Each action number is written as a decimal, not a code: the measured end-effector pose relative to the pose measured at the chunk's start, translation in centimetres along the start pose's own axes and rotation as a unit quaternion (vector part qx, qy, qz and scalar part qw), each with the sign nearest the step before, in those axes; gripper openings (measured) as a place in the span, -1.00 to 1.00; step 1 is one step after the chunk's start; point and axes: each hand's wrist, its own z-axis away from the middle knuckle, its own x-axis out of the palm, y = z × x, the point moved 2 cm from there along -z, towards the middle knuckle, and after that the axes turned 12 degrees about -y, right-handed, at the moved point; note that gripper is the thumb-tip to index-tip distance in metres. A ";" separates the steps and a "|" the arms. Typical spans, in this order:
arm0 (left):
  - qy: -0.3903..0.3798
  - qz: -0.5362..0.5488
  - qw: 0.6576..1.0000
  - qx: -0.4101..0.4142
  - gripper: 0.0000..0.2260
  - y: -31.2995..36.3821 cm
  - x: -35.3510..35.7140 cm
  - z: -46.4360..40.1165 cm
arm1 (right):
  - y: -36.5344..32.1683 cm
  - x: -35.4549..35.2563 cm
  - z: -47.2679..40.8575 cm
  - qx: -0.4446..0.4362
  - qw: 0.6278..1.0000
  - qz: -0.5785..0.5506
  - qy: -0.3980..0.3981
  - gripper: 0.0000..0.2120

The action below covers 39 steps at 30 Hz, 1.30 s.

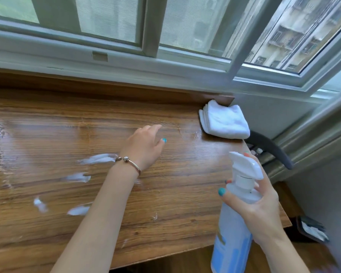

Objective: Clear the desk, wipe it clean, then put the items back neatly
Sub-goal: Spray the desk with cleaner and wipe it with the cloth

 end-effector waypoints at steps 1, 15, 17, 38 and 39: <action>0.001 0.003 1.000 0.001 -0.57 0.5 0.5 0.2 | 0.3 -0.5 0.6 0.002 1.000 0.002 -0.003 -0.15; 0.014 -0.011 1.000 -0.011 -0.58 8.1 8.6 5.2 | 6.2 -7.1 8.2 0.009 0.996 -0.008 -0.083 -0.17; 0.019 -0.017 0.999 -0.020 -0.58 8.9 9.2 6.3 | 6.9 -7.9 8.9 -0.003 0.996 0.002 -0.091 -0.17; -0.160 0.002 0.970 0.185 -0.20 15.6 10.6 10.2 | 2.3 -11.7 3.9 -0.164 0.982 0.001 -0.099 -0.12; -0.155 0.033 0.967 0.199 -0.20 16.0 10.3 9.9 | 2.0 -11.6 3.2 -0.168 0.982 -0.002 -0.089 -0.13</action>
